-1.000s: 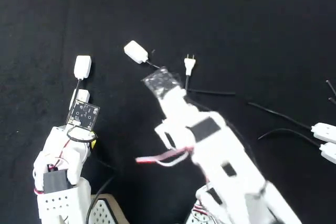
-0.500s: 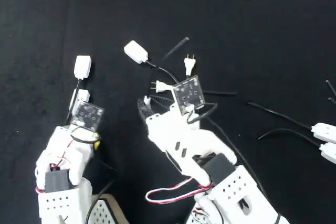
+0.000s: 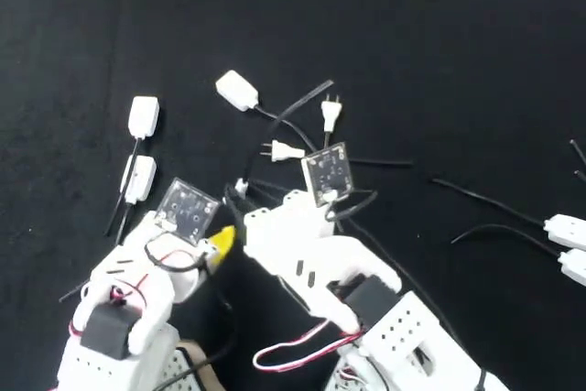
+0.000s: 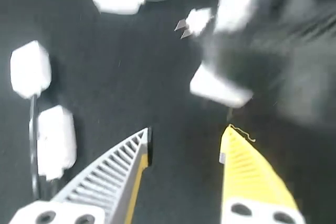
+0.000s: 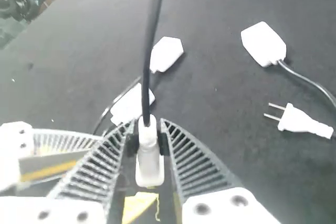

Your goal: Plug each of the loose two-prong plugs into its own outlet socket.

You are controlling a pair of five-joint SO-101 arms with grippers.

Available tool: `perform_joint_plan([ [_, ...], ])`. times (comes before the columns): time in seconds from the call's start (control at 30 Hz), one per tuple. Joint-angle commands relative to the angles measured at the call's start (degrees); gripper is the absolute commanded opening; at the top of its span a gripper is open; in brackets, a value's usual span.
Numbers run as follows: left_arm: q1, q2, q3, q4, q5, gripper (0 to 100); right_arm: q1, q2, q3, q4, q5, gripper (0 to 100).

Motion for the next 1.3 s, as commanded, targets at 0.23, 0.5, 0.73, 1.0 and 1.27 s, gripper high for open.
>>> perform_joint_plan([
  [0.23, -1.19, -0.09, -2.24, -4.4, 3.43, 23, -2.29, -0.75, -4.88, 11.43, -0.35, 1.2],
  [0.5, -3.38, -0.09, 0.04, -6.42, 2.99, 23, -2.99, -0.57, -9.01, 18.73, 1.41, 1.2],
  [0.73, -3.56, -0.09, 0.13, -6.77, 2.99, 23, -3.25, -0.57, -9.1, 19.96, 2.73, 1.2],
  [1.0, -3.56, 0.0, 0.04, -5.1, 1.93, 23, -3.43, -0.4, -8.22, 19.96, 4.22, 1.2],
  [1.27, -6.55, 0.0, 0.92, 7.38, -10.9, 23, 5.19, 9.36, -11.38, 23.12, 8.88, 1.1],
])
